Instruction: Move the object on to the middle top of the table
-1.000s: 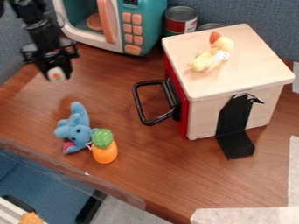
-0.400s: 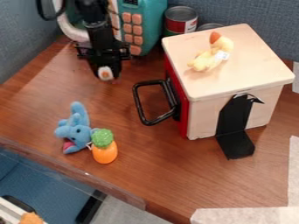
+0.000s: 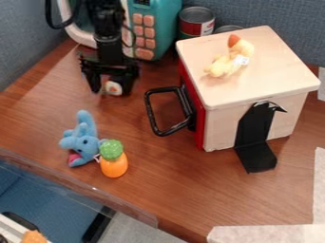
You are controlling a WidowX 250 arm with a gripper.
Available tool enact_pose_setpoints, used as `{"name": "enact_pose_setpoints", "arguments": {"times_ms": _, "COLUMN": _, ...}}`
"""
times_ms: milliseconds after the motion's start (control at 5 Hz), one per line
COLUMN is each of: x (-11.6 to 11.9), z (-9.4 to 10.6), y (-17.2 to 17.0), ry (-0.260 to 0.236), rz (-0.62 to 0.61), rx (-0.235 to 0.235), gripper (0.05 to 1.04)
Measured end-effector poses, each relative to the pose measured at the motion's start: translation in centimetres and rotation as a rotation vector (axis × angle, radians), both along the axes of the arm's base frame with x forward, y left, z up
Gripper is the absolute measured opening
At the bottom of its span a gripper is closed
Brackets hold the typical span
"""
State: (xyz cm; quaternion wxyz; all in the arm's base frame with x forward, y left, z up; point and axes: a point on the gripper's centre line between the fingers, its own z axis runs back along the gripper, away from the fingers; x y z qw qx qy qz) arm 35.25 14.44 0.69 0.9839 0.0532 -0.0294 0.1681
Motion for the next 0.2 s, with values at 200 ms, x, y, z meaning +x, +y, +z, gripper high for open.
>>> {"name": "enact_pose_setpoints", "arguments": {"times_ms": 200, "x": -0.43, "z": 3.14, "y": 0.09, "ry": -0.03, "rz": -0.023, "rx": 0.029, "gripper": 1.01}}
